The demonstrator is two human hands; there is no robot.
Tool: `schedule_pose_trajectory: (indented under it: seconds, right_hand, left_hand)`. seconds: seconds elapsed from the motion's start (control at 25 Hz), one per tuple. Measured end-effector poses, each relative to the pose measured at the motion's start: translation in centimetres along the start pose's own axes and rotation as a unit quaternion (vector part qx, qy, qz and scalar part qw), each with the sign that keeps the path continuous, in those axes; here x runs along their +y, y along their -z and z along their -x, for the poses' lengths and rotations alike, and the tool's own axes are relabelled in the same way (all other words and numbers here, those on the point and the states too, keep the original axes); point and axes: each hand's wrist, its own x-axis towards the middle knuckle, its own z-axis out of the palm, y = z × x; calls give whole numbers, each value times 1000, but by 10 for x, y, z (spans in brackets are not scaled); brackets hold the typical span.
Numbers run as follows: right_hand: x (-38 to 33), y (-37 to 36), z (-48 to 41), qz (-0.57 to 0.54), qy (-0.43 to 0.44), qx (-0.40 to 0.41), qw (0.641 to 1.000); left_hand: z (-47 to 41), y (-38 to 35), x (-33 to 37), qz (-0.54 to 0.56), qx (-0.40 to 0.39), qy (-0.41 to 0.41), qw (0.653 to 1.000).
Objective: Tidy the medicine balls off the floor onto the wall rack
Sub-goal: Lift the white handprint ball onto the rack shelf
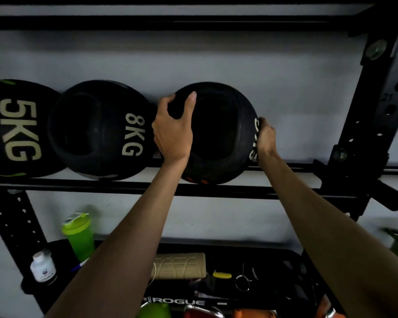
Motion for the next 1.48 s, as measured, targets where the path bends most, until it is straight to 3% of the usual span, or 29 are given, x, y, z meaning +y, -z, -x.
schedule_pose_trajectory:
  seconds: [0.2, 0.32, 0.44, 0.52, 0.6, 0.68, 0.84, 1.0, 1.12, 1.32, 1.48]
  right_hand:
    - [6, 8, 14, 106, 8, 20, 994]
    - [22, 33, 69, 279, 134, 61, 949]
    - [46, 58, 144, 321, 219, 55, 920]
    - [71, 72, 188, 335, 195, 9, 922]
    - [110, 88, 230, 379, 143, -50, 913]
    - [156, 107, 269, 445, 69, -104, 887]
    - [246, 150, 338, 524, -99, -219, 817]
    - [304, 191, 385, 536, -216, -284, 765]
    - [344, 227, 407, 544, -289, -295, 731]
    - [409, 304, 432, 542, -384, -299, 685]
    - [480, 376, 450, 536, -445, -295, 654]
  left_hand:
    - [14, 7, -8, -30, 2, -27, 999]
    - [57, 29, -27, -62, -30, -85, 994]
    - [110, 62, -48, -86, -34, -130, 987]
    - [152, 84, -66, -101, -56, -124, 986]
    - [205, 109, -94, -139, -146, -80, 976]
    - [263, 133, -129, -222, -261, -5, 940]
    - [358, 170, -183, -319, -494, 148, 795]
    - [432, 196, -225, -349, -592, 248, 683]
    - [480, 197, -242, -349, -655, 277, 610]
    - [559, 172, -265, -322, -706, 335, 535]
    - [639, 144, -299, -305, -701, 380, 520]
